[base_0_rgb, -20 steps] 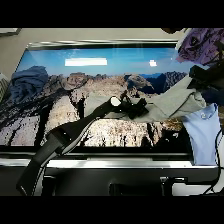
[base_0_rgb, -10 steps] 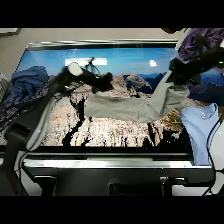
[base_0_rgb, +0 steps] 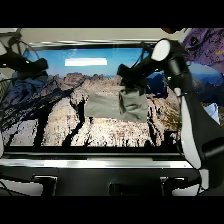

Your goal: Fold the clothes and pants, and hang the long-sleeved shirts on hangers.

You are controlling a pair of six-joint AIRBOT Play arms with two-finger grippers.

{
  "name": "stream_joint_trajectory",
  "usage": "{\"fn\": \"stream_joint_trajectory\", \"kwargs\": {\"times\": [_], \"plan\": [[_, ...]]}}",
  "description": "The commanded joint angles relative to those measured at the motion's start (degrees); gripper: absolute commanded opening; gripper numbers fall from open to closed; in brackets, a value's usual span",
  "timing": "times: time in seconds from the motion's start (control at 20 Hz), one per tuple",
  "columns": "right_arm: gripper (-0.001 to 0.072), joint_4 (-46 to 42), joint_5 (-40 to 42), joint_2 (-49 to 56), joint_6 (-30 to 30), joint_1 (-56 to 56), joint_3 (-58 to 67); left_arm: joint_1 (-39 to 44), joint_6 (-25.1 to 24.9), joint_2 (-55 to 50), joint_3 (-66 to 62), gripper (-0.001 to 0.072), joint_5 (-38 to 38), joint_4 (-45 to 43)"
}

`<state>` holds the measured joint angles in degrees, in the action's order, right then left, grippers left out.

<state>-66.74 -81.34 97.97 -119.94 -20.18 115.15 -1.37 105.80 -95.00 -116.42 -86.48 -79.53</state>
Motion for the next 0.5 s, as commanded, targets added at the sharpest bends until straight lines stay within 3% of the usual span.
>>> {"fn": "stream_joint_trajectory", "kwargs": {"times": [0.0, 0.45], "plan": [[0.0029, 1.03, 7.52, 4.37, -2.95, -4.98, 0.07, -5.09, -0.90, 2.12, 0.02, 0.0021, -1.68, -2.19], [0.0030, 6.08, 18.88, 12.52, -3.43, -8.59, 0.07, -6.05, -1.53, 1.97, 0.33, 0.0022, -1.57, -2.19]]}}
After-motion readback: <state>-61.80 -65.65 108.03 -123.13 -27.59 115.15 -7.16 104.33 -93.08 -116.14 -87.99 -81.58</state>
